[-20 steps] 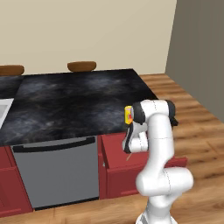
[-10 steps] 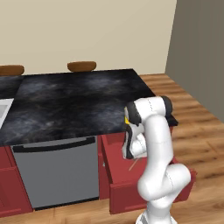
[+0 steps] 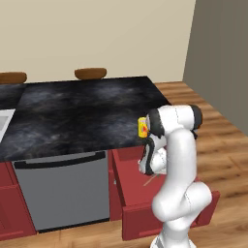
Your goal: Pick up the straw from the right drawer and put it inside the smoothie cup.
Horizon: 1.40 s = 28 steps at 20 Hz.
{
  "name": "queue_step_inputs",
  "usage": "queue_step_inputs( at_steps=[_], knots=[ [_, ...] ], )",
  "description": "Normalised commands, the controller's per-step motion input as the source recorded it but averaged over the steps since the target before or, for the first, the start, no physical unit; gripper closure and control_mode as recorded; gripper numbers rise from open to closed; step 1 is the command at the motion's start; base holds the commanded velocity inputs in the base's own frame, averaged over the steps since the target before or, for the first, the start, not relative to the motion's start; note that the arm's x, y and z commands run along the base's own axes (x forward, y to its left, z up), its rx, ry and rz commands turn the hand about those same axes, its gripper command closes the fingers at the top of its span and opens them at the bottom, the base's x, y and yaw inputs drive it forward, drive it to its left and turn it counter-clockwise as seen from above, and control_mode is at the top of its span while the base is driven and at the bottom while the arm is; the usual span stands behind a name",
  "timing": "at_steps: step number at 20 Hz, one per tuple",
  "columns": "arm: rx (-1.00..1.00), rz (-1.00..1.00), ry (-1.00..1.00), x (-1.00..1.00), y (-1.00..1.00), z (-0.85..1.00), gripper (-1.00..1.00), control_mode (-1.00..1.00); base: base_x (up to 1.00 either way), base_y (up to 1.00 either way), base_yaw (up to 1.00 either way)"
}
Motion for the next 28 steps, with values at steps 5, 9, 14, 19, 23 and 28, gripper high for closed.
queue_step_inputs(
  at_steps=[5, 9, 14, 19, 23, 28],
  knots=[
    [0.03, -0.17, -0.10, -0.11, -0.20, 0.97, 1.00, -1.00, 0.00, 0.00, 0.00],
    [0.02, -0.10, -0.04, -0.03, -0.14, 1.00, 1.00, -1.00, 0.00, 0.00, 0.00],
    [0.02, -0.02, -0.04, 0.00, 0.00, 1.00, 1.00, -1.00, 0.00, 0.00, 0.00],
    [0.01, 0.00, -0.02, 0.04, -0.02, 1.00, 1.00, -1.00, 0.00, 0.00, 0.00],
    [0.03, 0.04, 0.00, 0.23, -0.05, 1.00, 1.00, -1.00, 0.00, 0.00, 0.00],
    [0.00, 0.15, -0.02, 0.28, 0.00, 1.00, 1.00, -1.00, 0.00, 0.00, 0.00]
  ],
)
